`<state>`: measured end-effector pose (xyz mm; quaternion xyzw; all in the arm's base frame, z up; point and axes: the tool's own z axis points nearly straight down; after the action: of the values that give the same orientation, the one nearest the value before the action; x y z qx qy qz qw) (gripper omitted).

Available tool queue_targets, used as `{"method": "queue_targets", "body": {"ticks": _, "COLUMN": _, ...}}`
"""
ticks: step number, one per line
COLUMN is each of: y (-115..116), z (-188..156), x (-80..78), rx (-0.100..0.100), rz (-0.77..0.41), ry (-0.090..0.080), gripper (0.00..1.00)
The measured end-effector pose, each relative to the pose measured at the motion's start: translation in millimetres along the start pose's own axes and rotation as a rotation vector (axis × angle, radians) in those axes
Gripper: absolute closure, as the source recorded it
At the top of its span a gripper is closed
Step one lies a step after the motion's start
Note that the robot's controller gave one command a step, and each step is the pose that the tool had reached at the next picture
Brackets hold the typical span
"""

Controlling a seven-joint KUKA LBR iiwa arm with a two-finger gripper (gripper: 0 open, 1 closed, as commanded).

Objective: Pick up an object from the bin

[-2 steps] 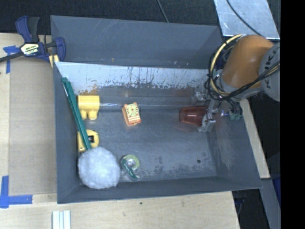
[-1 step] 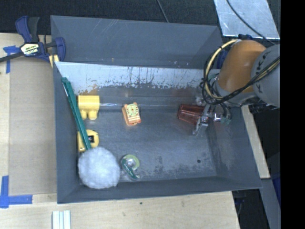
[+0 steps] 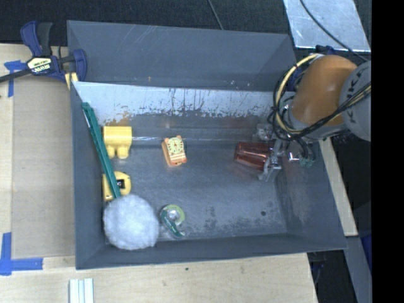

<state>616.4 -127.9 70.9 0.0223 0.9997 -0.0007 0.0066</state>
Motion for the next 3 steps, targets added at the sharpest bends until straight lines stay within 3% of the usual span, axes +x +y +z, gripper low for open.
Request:
{"method": "queue_targets", "body": {"ticks": 1, "y": 2.8, "z": 6.5, "x": -8.4, "rx": 0.0, "rz": 0.19, "ry": 0.024, "gripper": 0.0}}
{"method": "queue_targets", "body": {"ticks": 2, "y": -0.5, "z": -0.3, "x": -1.0, "rx": 0.0, "rz": 0.002, "ry": -0.002, "gripper": 1.0}}
{"method": "queue_targets", "body": {"ticks": 3, "y": -0.4, "z": -0.2, "x": -0.9, "rx": 0.0, "rz": 0.002, "ry": -0.002, "gripper": 1.0}}
